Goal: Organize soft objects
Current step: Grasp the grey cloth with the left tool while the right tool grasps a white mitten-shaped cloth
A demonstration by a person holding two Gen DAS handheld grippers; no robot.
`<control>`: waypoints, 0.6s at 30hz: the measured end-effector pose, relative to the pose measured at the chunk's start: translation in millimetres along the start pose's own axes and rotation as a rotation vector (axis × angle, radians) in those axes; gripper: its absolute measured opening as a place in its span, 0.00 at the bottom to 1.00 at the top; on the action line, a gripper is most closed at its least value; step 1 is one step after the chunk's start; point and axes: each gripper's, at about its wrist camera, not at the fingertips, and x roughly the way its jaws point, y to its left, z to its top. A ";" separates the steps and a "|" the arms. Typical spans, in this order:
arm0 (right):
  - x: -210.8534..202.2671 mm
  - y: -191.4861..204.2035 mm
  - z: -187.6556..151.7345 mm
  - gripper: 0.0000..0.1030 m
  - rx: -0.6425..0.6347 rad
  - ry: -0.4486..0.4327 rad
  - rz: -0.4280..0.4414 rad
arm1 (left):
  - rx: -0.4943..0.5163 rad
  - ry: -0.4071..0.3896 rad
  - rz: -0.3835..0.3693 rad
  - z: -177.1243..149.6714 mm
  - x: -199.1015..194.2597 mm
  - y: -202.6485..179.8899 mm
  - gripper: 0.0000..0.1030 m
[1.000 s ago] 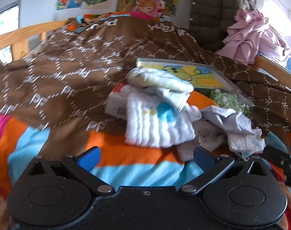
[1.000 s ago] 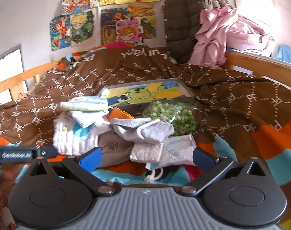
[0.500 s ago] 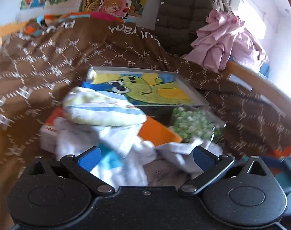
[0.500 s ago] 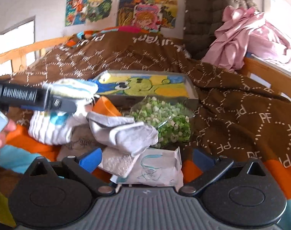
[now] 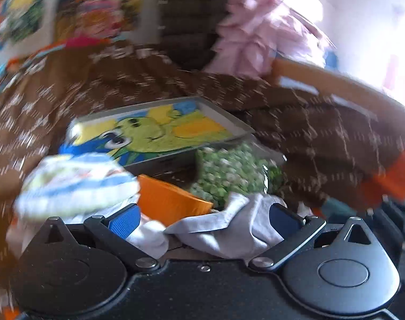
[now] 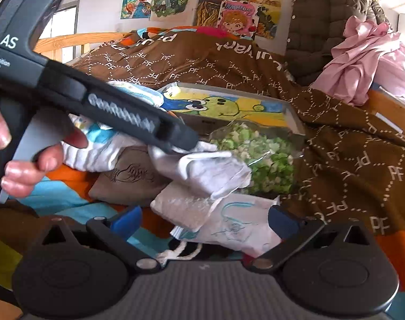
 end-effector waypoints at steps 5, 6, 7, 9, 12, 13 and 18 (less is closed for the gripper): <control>7.5 -5.4 -3.0 0.99 0.055 -0.001 0.049 | 0.084 0.111 -0.061 6.4 20.6 -5.0 0.99; 8.8 -6.4 -3.8 0.97 0.064 0.000 0.055 | 0.093 0.138 -0.075 7.8 24.7 -4.9 0.99; 10.3 -7.3 -4.5 0.96 0.069 -0.001 0.056 | 0.106 0.159 -0.083 8.3 26.8 -5.8 0.99; 12.0 -7.4 -5.2 0.90 0.064 -0.009 0.044 | 0.128 0.195 -0.096 10.8 31.2 -6.3 0.99; 13.1 -5.8 -5.2 0.86 0.057 -0.024 0.032 | 0.136 0.250 -0.124 14.1 35.5 -6.2 0.91; 13.6 -4.9 -5.4 0.84 0.052 -0.027 0.026 | 0.133 0.262 -0.130 15.4 36.7 -6.3 0.89; 14.9 0.3 -5.3 0.80 0.024 -0.030 0.018 | 0.108 0.303 -0.138 21.7 40.6 -3.3 0.74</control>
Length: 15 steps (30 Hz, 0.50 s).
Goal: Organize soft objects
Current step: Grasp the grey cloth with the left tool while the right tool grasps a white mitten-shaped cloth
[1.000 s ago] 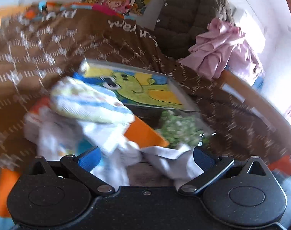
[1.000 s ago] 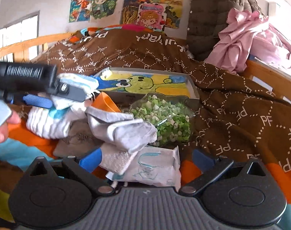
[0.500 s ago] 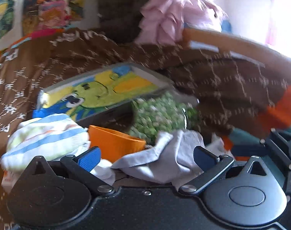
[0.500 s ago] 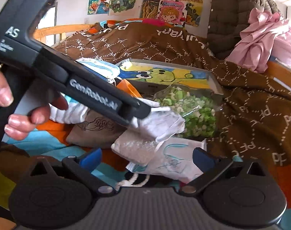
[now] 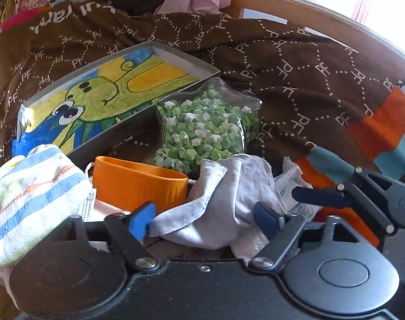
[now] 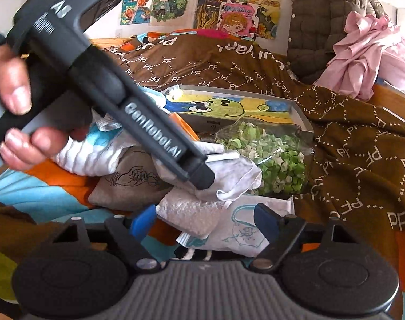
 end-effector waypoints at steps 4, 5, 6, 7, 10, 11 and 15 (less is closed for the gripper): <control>2.0 2.6 -0.5 0.78 -0.012 0.002 0.002 | -0.046 0.021 0.001 1.4 -1.0 6.7 0.59; 2.3 3.2 -0.6 0.78 -0.014 0.002 0.002 | -0.054 0.024 -0.001 1.4 -2.2 7.9 0.56; 2.5 3.9 -0.9 0.78 -0.016 0.002 0.002 | -0.060 0.028 -0.003 1.4 -3.6 8.4 0.50; 2.8 4.8 -1.3 0.77 -0.018 0.001 0.002 | -0.060 0.037 -0.001 1.6 -4.5 8.2 0.43; 3.9 8.0 -1.1 0.75 -0.029 -0.006 0.005 | -0.055 0.054 0.021 0.7 -6.2 6.6 0.28; 4.6 9.1 -1.1 0.74 -0.033 -0.010 0.005 | -0.061 0.057 0.020 0.4 -7.1 6.9 0.23; 5.5 13.8 -0.8 0.66 -0.047 -0.025 0.003 | -0.081 0.046 0.046 -0.6 -13.6 7.2 0.08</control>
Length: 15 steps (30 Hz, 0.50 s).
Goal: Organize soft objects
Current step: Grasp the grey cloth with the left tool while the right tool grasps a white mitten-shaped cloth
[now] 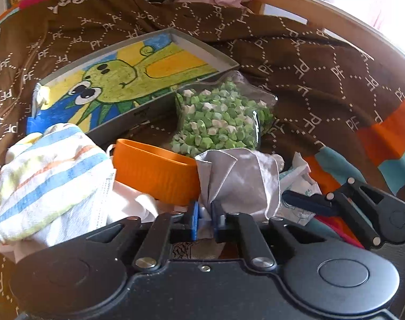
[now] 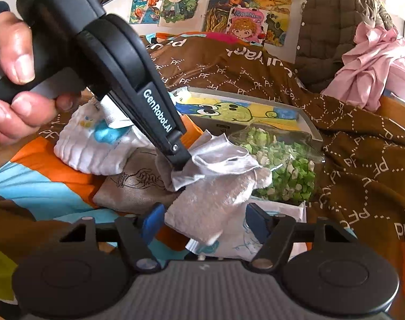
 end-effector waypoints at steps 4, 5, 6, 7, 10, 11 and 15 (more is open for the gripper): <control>2.8 -2.2 0.0 0.57 0.021 0.008 0.000 | -0.023 -0.027 0.032 -1.1 -8.2 0.6 0.05; 3.3 -3.6 -0.1 0.54 0.030 0.011 -0.002 | -0.025 -0.035 0.038 -1.3 -10.9 -0.1 0.05; 3.3 -5.2 -0.3 0.53 0.040 0.012 -0.002 | -0.029 -0.044 0.040 -1.8 -13.9 -0.7 0.05; 3.1 -6.1 -0.5 0.52 0.048 0.011 -0.001 | -0.036 -0.051 0.043 -2.1 -16.9 -1.1 0.05; -1.8 -7.7 1.2 0.36 0.055 -0.007 -0.012 | -0.058 -0.056 0.037 -3.7 -24.9 -1.6 0.04; -4.7 -8.5 2.3 0.32 0.058 -0.020 -0.014 | -0.064 -0.060 0.035 -4.9 -27.7 -1.6 0.04; -12.2 -11.8 5.4 0.22 0.081 -0.049 0.013 | -0.082 -0.071 0.050 -10.1 -37.1 0.1 0.04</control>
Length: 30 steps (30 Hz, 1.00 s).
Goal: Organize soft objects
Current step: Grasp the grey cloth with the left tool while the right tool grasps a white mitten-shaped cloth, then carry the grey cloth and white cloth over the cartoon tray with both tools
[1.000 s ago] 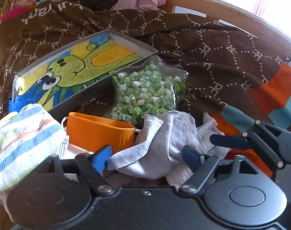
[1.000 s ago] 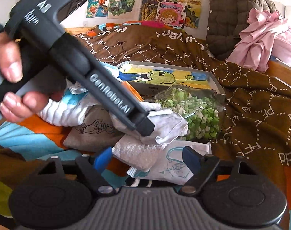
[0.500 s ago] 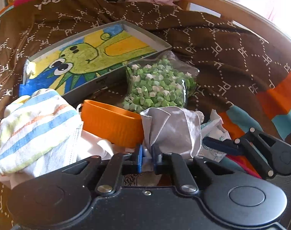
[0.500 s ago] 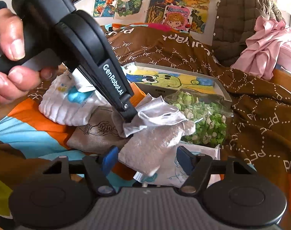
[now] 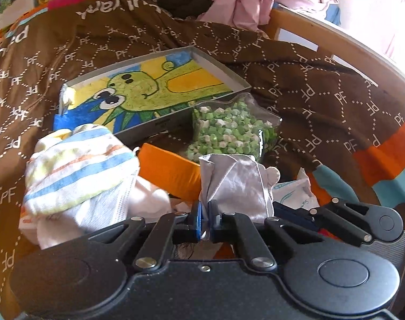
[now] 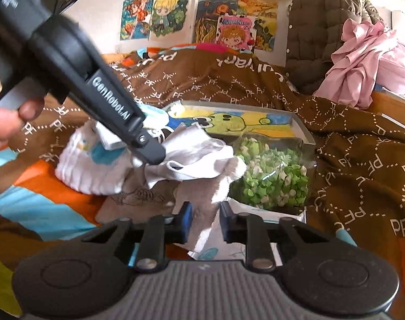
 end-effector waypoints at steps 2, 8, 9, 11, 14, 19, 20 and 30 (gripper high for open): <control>-2.9 -0.9 1.6 0.19 0.012 -0.013 0.024 | -0.008 0.002 0.015 -2.8 -3.2 3.9 0.04; -0.1 -0.8 0.7 0.17 0.041 0.003 0.133 | -0.051 0.045 0.031 -18.5 1.5 20.4 0.04; 1.2 0.8 -1.0 0.17 0.028 0.014 0.137 | -0.061 0.049 0.028 -21.7 3.4 22.7 0.04; 1.8 4.2 -2.3 0.14 0.009 0.025 0.130 | -0.076 0.055 0.007 -27.4 7.3 26.5 0.04; 1.2 3.7 -2.1 0.11 0.020 0.023 0.127 | -0.067 0.055 -0.037 -31.4 10.0 26.0 0.06; 0.9 2.7 -2.9 0.11 0.030 0.027 0.128 | -0.038 0.047 -0.117 -34.4 12.9 16.7 0.20; 2.0 2.9 -3.3 0.11 0.032 0.031 0.126 | -0.033 0.049 -0.111 -34.2 14.3 14.2 0.20; 4.4 -6.7 -3.7 0.10 0.099 0.032 0.140 | -0.065 0.078 -0.075 -38.9 30.9 10.0 0.03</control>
